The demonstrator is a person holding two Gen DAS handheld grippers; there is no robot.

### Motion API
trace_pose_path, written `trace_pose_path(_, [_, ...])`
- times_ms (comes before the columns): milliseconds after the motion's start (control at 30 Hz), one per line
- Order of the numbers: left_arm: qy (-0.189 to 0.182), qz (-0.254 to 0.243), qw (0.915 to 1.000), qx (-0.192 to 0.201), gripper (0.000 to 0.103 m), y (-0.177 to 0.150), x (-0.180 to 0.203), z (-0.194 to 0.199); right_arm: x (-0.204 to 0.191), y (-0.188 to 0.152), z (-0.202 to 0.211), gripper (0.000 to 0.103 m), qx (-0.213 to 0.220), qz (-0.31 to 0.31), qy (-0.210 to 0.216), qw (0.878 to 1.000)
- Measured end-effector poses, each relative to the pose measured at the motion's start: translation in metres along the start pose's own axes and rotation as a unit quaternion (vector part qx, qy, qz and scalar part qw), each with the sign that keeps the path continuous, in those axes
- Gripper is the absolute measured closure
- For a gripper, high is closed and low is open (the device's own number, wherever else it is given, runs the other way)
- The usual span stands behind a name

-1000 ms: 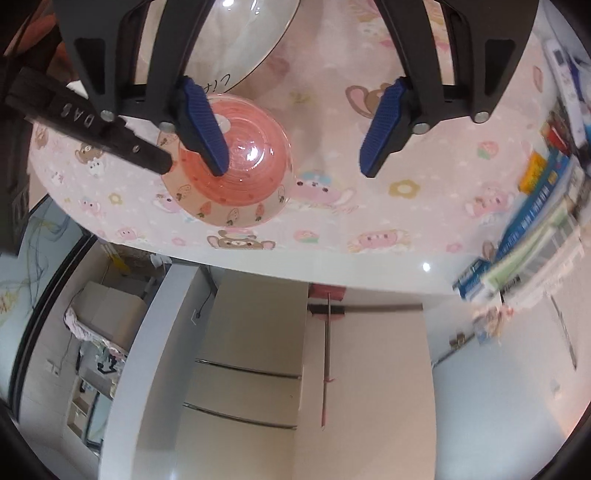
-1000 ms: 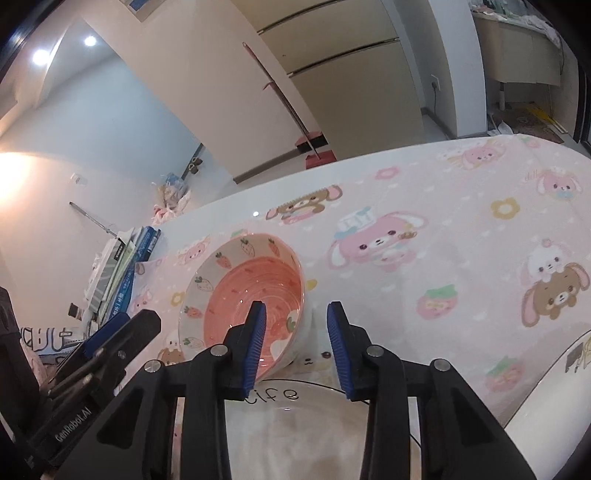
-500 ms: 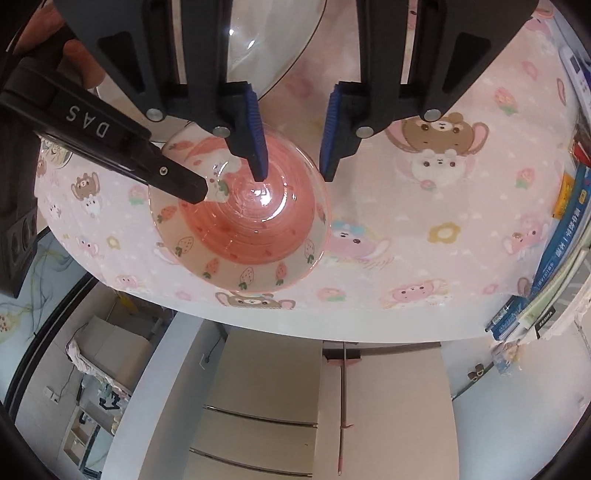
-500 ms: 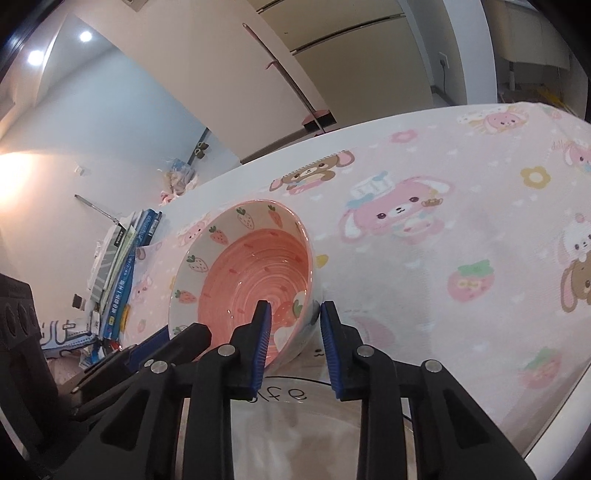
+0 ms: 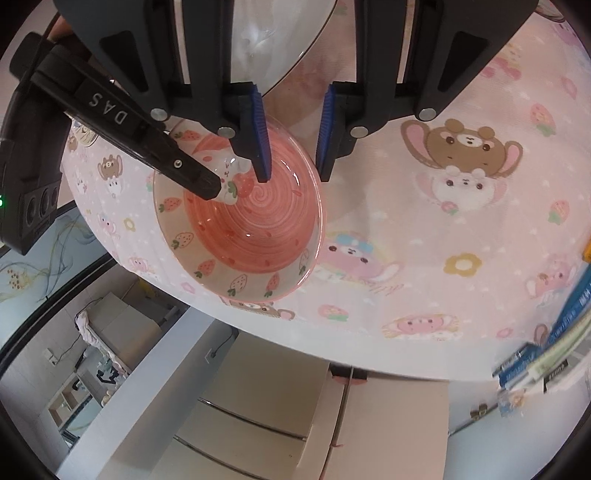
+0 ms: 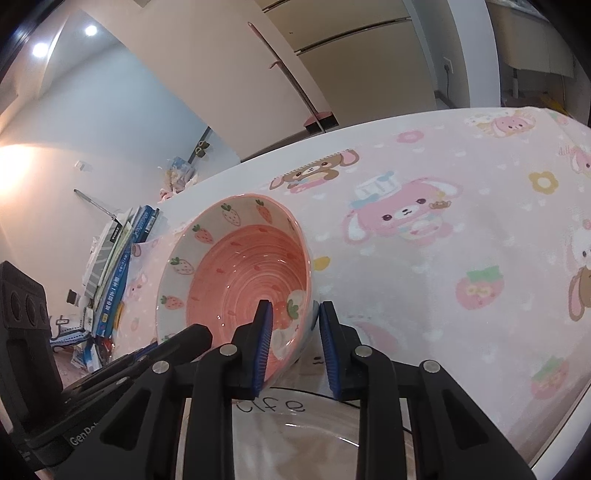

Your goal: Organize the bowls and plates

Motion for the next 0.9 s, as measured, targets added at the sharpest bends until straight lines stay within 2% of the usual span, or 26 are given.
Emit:
trace_pose_path(67, [-0.021, 0.017, 0.9991, -0.034, 0.071, -0.005, 0.0, -0.01, 0.0, 0.0, -0.003, 0.083, -0.004, -0.007, 0.006, 1.0])
trace_pose_path(167, [-0.039, 0.039, 0.9967, -0.059, 0.072, -0.009, -0.001, -0.022, 0.001, -0.001, -0.009, 0.087, -0.01, -0.013, 0.015, 1.0])
trace_pose_path(233, [-0.012, 0.037, 0.9984, -0.041, 0.079, -0.007, -0.004, -0.02, 0.001, -0.002, -0.01, 0.089, -0.012, -0.017, 0.017, 1.0])
trace_pose_path(367, [0.031, 0.016, 0.9994, -0.009, 0.085, -0.005, -0.008, -0.012, -0.004, -0.003, -0.009, 0.091, -0.008, -0.002, 0.018, 1.0])
trace_pose_path(467, [0.019, 0.018, 0.9997, -0.001, 0.086, -0.006, -0.009, -0.007, -0.006, -0.001, 0.0, 0.091, 0.0, -0.005, 0.03, 1.0])
trace_pose_path(667, [0.019, 0.005, 0.9981, 0.059, 0.089, 0.0, -0.006, 0.028, -0.021, 0.006, 0.029, 0.091, 0.022, 0.003, 0.05, 0.998])
trace_pose_path(900, [0.008, -0.007, 0.9937, 0.112, 0.089, 0.013, 0.001, 0.069, -0.048, 0.014, 0.066, 0.091, 0.055, 0.029, 0.063, 0.996])
Point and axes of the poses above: each gripper's, at about its wrist camera, not at the fingertips, and z roughly against the way its jaws point, x to its right, y to its top, the point moved 9 cm from there along -z, roughly the way its jaws point, and after that the axes turned 7 degrees about y, right-handed, at the moved point
